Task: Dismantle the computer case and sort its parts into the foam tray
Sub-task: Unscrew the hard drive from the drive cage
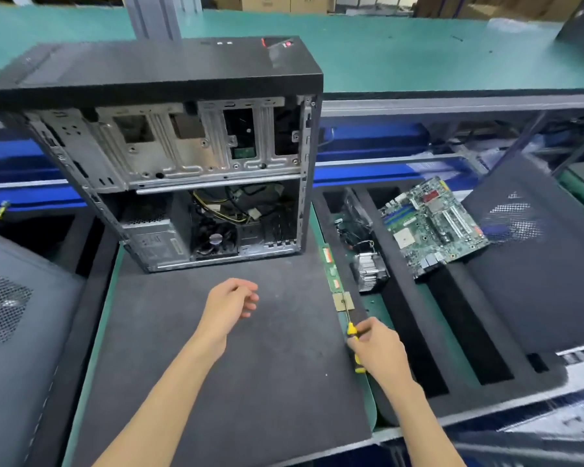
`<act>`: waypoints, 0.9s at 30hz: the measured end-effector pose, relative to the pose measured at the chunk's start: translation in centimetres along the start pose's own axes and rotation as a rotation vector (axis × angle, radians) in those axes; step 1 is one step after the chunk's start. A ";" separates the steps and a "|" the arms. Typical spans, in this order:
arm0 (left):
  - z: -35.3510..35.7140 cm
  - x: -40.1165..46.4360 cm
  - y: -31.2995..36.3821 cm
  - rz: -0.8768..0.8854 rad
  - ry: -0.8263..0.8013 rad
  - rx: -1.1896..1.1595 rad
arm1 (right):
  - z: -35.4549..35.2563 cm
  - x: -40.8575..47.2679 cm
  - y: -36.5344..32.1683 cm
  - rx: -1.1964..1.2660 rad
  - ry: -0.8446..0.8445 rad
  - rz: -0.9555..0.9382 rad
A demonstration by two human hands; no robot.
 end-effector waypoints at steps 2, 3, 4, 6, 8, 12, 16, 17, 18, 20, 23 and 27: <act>0.4 0.0 -0.5 -0.017 0.009 0.009 | 0.0 0.4 0.2 -0.001 -0.027 -0.007; 0.5 -0.1 -0.7 -0.023 0.011 0.017 | 0.1 0.6 0.3 -0.007 -0.036 -0.009; 0.5 -0.1 -0.9 -0.029 0.014 0.022 | 0.0 0.8 0.3 -0.029 -0.040 -0.009; 0.4 -0.1 -1.2 -0.038 0.023 0.032 | -0.3 1.1 0.2 -0.126 -0.017 -0.015; 0.1 0.0 -1.2 -0.043 0.042 0.033 | -0.7 1.4 -0.1 -0.199 0.019 -0.037; -1.4 0.4 -0.3 -0.038 0.112 0.015 | -0.9 2.0 -1.6 -0.159 0.076 -0.111; -4.3 0.8 0.9 0.018 0.291 -0.016 | -0.9 2.6 -5.8 0.081 0.138 -0.323; -5.3 1.0 1.2 0.043 0.360 -0.023 | -0.9 2.7 -7.4 0.150 0.134 -0.380; -6.4 1.2 1.6 0.066 0.429 -0.020 | -0.8 2.8 -9.1 0.207 0.119 -0.421; -8.6 1.8 2.6 0.136 0.581 -0.009 | -0.7 3.1 -12.5 0.284 0.084 -0.475; -12.5 3.0 4.8 0.316 0.811 0.099 | -1.0 3.6 -17.3 0.377 0.095 -0.548; -16.5 5.7 7.5 0.434 0.739 0.101 | -1.5 4.5 -22.7 0.414 0.173 -0.562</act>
Point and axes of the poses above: each hand's wrist, its own x-axis towards the middle knuckle, its own z-axis out of the palm, y = z × x, the point moved 1 cm from there along x, towards the middle knuckle, and after that the axes turned 6 degrees about z, right-handed, at the moved point
